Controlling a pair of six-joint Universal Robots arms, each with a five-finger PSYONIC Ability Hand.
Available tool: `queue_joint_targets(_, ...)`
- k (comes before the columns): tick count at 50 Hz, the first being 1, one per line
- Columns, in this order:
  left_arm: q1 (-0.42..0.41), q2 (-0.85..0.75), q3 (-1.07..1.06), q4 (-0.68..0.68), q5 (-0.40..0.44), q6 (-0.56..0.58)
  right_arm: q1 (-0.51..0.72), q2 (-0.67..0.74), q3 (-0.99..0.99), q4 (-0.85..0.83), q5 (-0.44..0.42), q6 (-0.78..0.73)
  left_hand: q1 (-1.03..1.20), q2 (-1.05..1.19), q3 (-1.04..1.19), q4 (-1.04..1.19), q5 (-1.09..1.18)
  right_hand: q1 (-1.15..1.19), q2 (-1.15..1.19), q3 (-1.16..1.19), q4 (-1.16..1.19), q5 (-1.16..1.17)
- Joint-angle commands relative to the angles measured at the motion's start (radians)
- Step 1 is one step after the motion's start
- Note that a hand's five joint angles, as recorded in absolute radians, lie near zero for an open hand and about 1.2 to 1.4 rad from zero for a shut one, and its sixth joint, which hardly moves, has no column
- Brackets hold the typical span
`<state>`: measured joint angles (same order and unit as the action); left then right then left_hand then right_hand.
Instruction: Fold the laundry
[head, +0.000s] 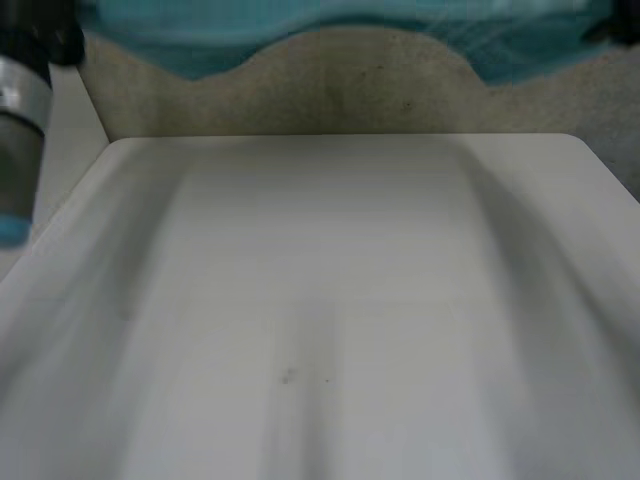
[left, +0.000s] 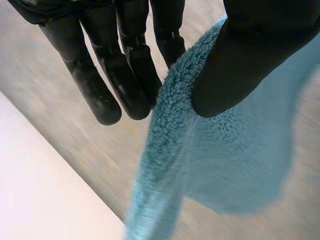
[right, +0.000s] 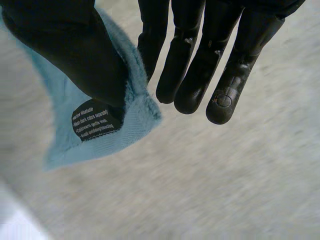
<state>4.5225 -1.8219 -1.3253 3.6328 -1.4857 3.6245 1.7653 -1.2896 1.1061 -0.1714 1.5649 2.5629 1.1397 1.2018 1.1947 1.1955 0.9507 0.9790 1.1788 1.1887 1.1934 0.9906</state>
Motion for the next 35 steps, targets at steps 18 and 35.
queue_joint_targets(18,0.044,-0.179,-0.479,-0.008,0.111,0.016,-0.110,0.020,0.624,-0.023,-0.161,0.065,0.094,0.032,0.039,0.038,0.108,0.417,0.217,0.208,0.203,0.231)
queue_joint_targets(35,0.190,-0.076,-0.520,-0.148,0.222,0.006,-0.283,0.004,0.681,-0.102,-0.206,0.077,-0.589,-0.651,-0.644,-0.644,-0.574,0.417,0.217,0.208,0.203,0.231)
